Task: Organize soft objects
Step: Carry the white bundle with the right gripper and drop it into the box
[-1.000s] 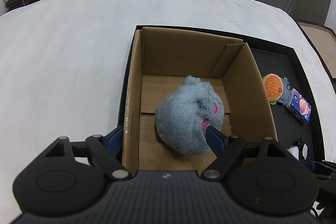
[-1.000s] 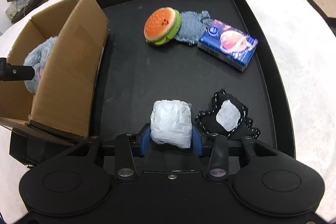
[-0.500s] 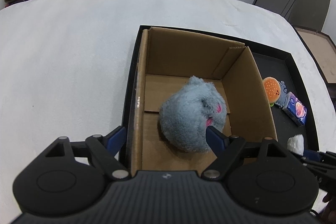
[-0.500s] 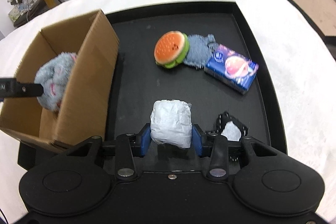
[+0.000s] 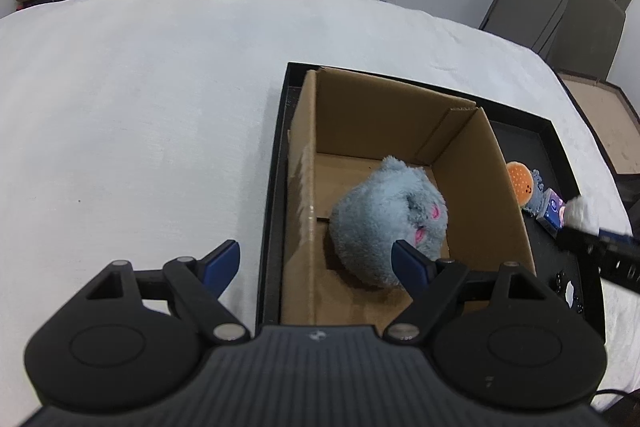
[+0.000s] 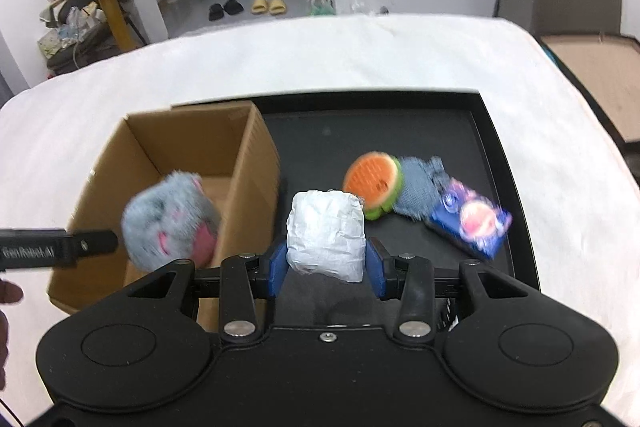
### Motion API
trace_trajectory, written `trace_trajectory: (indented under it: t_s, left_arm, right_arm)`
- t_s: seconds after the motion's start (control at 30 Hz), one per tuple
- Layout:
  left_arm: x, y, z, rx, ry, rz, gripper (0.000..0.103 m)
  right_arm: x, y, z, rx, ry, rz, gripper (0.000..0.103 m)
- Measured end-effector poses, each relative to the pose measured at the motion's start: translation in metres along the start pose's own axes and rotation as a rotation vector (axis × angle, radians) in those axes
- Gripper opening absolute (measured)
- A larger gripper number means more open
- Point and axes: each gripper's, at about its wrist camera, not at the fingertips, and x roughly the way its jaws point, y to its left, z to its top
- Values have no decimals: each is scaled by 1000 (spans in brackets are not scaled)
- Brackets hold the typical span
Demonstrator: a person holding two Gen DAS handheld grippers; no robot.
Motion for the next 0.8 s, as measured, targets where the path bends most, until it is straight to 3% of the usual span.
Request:
trace_trajectory:
  t_s: [0.2,0.57,0.8]
  left_arm:
    - [-3,7,0,-28,-12,-38,73]
    - [4,13,6,-70,-16,-72,32]
    - [10,24,4,-139,7,-87,18]
  right_arm:
    - [-5,20,20,-48,-49,10,40]
    - [1,65,35,-140,-68,70,41]
    - [11,93,44,-208,-74,107,41]
